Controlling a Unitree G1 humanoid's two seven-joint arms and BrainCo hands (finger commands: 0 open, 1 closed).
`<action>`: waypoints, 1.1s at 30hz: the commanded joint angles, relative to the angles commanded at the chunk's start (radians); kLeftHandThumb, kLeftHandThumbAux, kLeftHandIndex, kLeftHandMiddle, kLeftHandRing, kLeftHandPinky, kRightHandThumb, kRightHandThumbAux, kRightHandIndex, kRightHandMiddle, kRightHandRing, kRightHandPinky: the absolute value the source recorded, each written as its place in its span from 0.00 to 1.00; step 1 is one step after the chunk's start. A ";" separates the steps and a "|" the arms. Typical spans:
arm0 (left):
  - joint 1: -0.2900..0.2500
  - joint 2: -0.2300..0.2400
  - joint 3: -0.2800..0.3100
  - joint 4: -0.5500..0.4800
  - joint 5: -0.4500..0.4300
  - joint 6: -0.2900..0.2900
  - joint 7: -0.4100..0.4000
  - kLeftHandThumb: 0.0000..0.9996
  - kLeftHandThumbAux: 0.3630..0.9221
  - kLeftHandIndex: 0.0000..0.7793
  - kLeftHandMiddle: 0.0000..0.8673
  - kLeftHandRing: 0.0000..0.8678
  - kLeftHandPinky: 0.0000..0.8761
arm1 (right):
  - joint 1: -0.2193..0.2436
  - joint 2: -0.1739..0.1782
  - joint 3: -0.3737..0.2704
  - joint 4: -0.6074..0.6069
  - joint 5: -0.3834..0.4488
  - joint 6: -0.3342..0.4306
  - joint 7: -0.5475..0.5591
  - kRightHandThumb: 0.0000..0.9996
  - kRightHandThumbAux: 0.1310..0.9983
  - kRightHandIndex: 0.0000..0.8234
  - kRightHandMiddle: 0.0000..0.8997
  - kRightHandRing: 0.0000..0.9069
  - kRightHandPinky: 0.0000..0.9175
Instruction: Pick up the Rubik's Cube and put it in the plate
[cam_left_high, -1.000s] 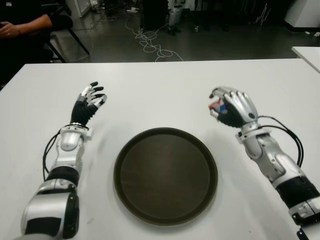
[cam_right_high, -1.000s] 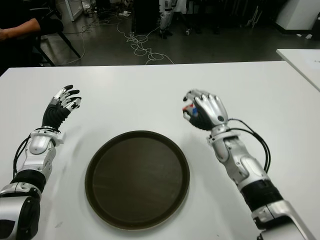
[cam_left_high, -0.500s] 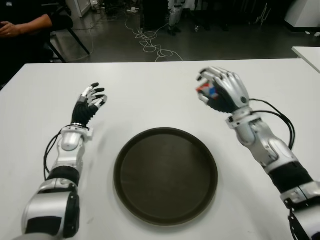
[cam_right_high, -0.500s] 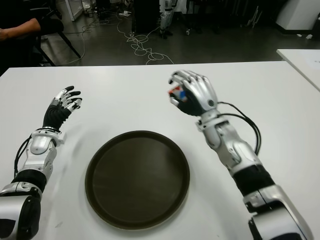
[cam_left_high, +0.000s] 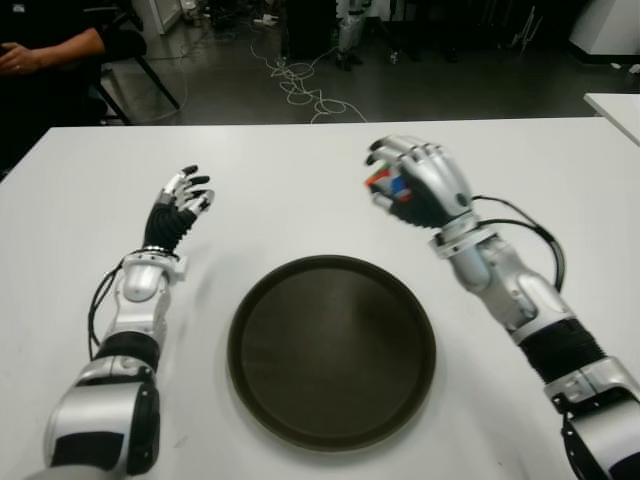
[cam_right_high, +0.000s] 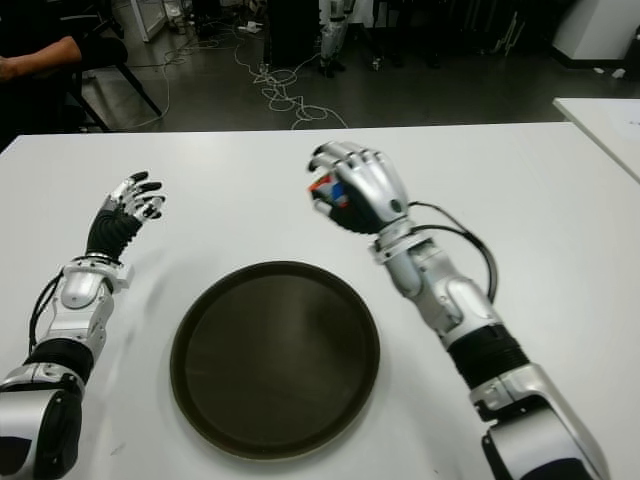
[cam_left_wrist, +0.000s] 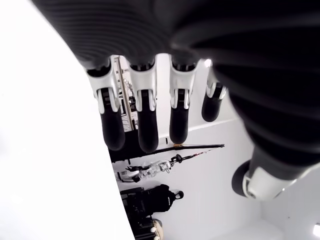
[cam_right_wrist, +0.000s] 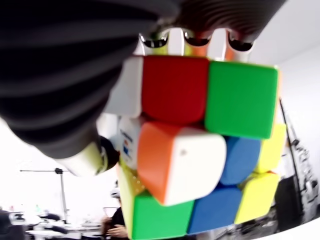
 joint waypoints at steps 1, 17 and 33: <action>-0.002 0.000 -0.001 0.002 0.002 0.002 0.002 0.04 0.34 0.16 0.25 0.27 0.31 | 0.001 0.005 0.003 -0.004 -0.001 -0.001 0.001 0.83 0.65 0.45 0.62 0.74 0.77; -0.008 -0.001 -0.008 0.013 0.011 0.003 0.017 0.03 0.35 0.16 0.25 0.27 0.30 | 0.005 0.077 0.071 -0.025 -0.012 -0.033 0.065 0.83 0.65 0.45 0.62 0.76 0.81; -0.008 -0.010 -0.007 0.006 0.011 0.001 0.024 0.03 0.39 0.17 0.26 0.27 0.31 | 0.056 0.098 0.093 -0.060 0.010 -0.054 0.176 0.84 0.65 0.46 0.63 0.78 0.83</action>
